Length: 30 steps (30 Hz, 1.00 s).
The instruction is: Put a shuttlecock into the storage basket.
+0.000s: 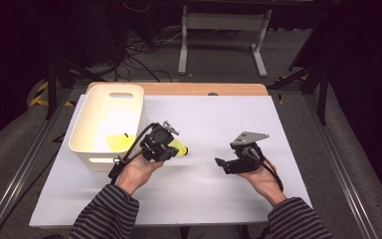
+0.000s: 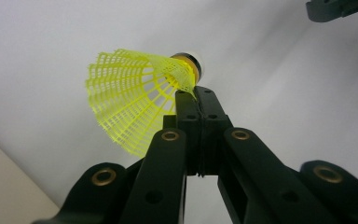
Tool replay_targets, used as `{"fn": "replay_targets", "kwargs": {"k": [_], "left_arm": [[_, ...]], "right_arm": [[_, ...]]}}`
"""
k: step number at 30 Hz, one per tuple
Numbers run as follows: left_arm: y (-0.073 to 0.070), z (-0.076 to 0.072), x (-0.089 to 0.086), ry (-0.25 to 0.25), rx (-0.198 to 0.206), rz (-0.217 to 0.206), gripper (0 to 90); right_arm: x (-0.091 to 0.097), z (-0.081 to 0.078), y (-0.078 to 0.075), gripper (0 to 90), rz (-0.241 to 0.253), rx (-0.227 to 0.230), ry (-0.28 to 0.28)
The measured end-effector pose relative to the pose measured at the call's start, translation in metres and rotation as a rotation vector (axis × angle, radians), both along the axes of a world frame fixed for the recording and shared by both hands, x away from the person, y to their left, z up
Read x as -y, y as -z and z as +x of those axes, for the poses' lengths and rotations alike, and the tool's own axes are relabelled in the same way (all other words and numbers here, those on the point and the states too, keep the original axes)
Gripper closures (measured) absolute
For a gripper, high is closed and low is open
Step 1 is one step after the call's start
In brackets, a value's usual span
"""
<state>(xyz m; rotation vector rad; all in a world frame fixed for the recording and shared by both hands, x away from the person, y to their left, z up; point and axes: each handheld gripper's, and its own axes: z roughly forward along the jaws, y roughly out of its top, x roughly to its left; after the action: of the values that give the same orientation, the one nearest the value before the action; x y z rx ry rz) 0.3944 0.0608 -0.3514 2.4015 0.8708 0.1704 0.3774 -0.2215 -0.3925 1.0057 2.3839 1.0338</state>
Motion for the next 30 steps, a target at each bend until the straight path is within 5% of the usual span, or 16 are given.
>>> {"fn": "replay_targets", "kwargs": {"k": [13,24,30], "left_arm": [[-0.008,-0.003,-0.006,-0.011,-0.002,-0.003,89.9],[-0.021,-0.006,-0.009,-0.016,0.007,-0.043,89.7],[-0.023,-0.005,-0.013,-0.023,0.010,-0.030,89.7]], "right_arm": [[0.025,-0.023,0.006,17.6,0.057,0.077,0.019],[0.049,-0.036,0.013,15.0,0.129,0.114,0.073],[0.060,-0.039,0.022,12.4,0.167,0.108,0.095]]}}
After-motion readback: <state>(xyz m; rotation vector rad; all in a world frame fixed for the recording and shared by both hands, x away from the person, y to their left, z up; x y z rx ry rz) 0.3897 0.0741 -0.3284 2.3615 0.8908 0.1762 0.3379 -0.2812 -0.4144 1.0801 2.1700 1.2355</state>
